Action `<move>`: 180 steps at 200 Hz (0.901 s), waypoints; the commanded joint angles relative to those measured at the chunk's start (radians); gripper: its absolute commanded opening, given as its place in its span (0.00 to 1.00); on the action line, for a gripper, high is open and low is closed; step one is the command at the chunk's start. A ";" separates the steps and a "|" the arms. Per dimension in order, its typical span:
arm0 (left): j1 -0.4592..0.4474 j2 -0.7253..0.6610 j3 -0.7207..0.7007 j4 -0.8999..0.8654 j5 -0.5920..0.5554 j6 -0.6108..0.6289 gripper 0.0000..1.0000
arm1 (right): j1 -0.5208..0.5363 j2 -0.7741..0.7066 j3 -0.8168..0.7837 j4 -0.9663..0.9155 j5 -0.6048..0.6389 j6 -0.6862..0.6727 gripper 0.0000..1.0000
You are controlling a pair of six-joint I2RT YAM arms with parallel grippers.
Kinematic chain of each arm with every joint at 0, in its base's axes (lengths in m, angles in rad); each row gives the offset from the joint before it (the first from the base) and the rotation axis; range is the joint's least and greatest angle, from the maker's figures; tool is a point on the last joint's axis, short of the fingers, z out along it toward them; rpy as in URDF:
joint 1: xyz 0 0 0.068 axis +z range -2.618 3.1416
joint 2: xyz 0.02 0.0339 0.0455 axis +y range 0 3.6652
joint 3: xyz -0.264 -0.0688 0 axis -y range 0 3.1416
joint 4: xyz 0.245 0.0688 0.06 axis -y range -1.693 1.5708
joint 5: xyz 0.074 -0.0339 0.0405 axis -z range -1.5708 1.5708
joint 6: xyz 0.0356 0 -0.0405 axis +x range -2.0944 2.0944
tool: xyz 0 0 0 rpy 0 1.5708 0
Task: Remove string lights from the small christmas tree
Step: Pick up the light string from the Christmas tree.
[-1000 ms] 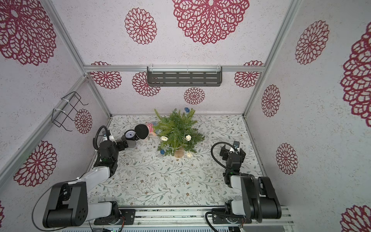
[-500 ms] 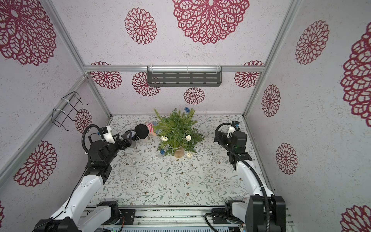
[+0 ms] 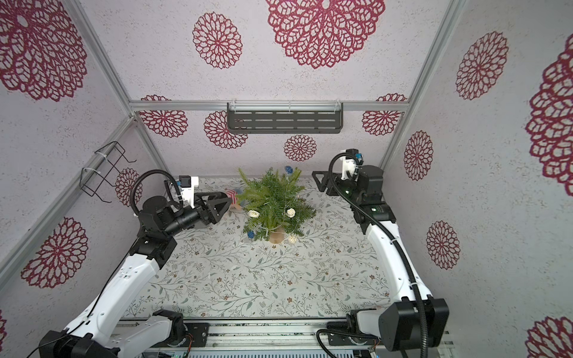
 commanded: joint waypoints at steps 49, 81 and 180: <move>-0.038 0.067 0.126 -0.156 0.100 0.120 0.95 | 0.126 0.089 0.270 -0.251 0.035 -0.020 0.56; -0.045 0.072 0.177 -0.236 0.085 0.157 0.96 | 0.175 0.150 0.390 -0.334 0.061 0.005 0.53; -0.046 0.079 0.181 -0.279 0.078 0.180 0.99 | 0.262 0.279 0.514 -0.445 0.128 0.009 0.43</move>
